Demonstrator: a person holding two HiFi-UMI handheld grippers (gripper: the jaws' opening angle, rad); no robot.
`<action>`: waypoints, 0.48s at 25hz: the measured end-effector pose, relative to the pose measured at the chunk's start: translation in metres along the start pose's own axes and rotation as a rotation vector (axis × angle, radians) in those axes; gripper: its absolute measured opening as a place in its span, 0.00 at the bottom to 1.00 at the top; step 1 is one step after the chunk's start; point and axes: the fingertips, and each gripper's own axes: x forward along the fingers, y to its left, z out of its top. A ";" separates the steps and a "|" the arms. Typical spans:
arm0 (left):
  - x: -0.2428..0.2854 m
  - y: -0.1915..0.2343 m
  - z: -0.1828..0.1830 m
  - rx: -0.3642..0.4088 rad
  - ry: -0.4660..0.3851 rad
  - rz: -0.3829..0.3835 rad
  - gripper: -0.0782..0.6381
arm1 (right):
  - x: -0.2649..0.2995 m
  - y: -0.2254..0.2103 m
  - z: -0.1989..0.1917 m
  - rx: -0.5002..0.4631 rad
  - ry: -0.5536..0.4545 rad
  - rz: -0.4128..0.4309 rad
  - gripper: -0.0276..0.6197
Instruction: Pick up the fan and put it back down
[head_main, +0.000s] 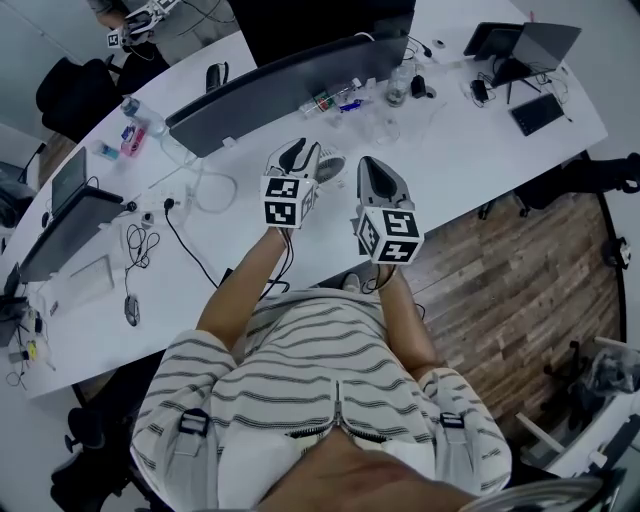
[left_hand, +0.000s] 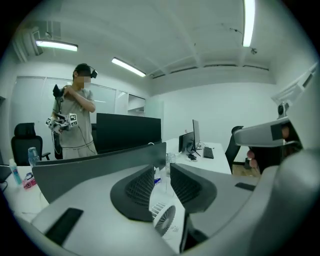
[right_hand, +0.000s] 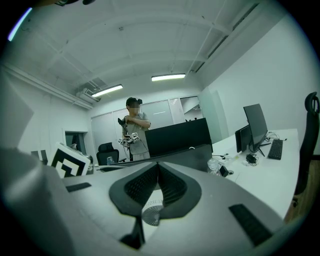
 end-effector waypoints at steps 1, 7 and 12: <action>-0.004 -0.001 0.004 -0.005 -0.015 0.011 0.23 | 0.000 0.001 0.000 -0.001 -0.001 0.003 0.06; -0.029 -0.010 0.030 -0.023 -0.105 0.062 0.12 | -0.001 0.006 0.002 -0.001 -0.010 0.012 0.06; -0.047 -0.023 0.044 0.005 -0.149 0.080 0.12 | -0.001 0.008 0.002 -0.014 -0.012 0.008 0.06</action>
